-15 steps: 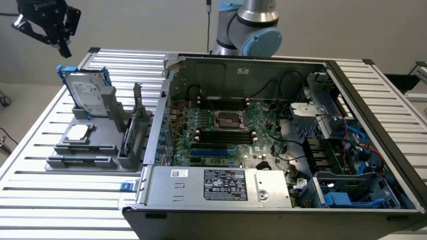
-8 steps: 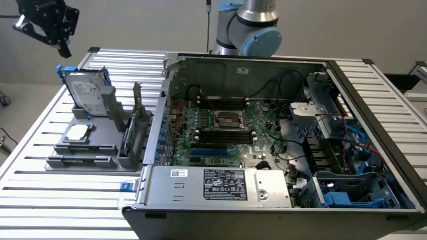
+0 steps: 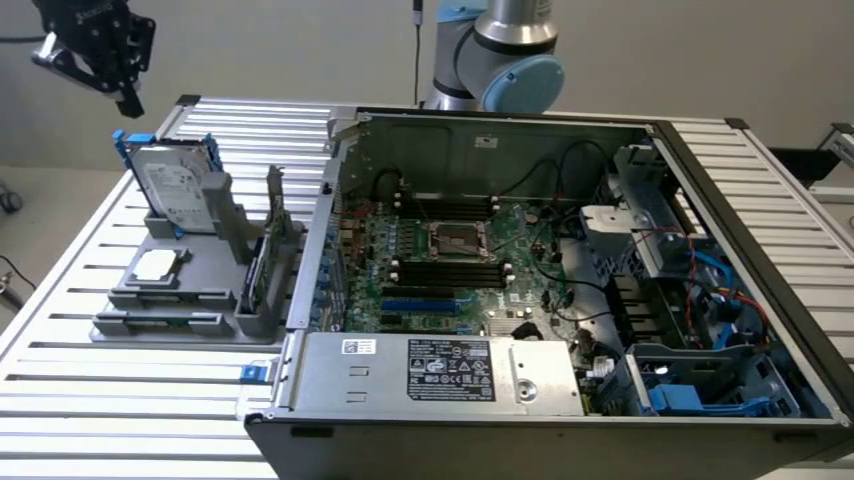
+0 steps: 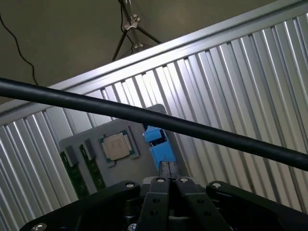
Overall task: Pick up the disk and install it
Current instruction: 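Pick up the disk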
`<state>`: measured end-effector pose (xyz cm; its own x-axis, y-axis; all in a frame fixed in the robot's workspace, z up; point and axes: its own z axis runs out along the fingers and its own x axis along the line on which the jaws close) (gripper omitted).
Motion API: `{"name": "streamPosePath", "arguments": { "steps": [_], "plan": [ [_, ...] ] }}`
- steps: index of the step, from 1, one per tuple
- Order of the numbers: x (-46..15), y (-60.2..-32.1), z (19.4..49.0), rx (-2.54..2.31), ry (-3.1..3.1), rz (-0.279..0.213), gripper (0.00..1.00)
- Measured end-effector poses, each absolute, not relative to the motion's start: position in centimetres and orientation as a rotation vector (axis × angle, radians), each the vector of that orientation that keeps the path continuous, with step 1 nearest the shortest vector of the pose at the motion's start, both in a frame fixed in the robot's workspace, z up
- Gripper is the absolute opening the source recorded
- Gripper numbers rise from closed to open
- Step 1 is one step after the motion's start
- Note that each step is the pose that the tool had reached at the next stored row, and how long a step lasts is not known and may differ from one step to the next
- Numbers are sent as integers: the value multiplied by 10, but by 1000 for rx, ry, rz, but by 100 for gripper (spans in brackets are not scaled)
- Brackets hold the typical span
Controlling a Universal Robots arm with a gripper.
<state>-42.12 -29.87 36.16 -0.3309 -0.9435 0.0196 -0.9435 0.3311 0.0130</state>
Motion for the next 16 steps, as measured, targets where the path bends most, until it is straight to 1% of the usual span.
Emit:
{"name": "streamPosePath", "arguments": {
  "steps": [16],
  "plan": [
    [-421,-299,359,2081,-2312,-3,11]
  ]
}}
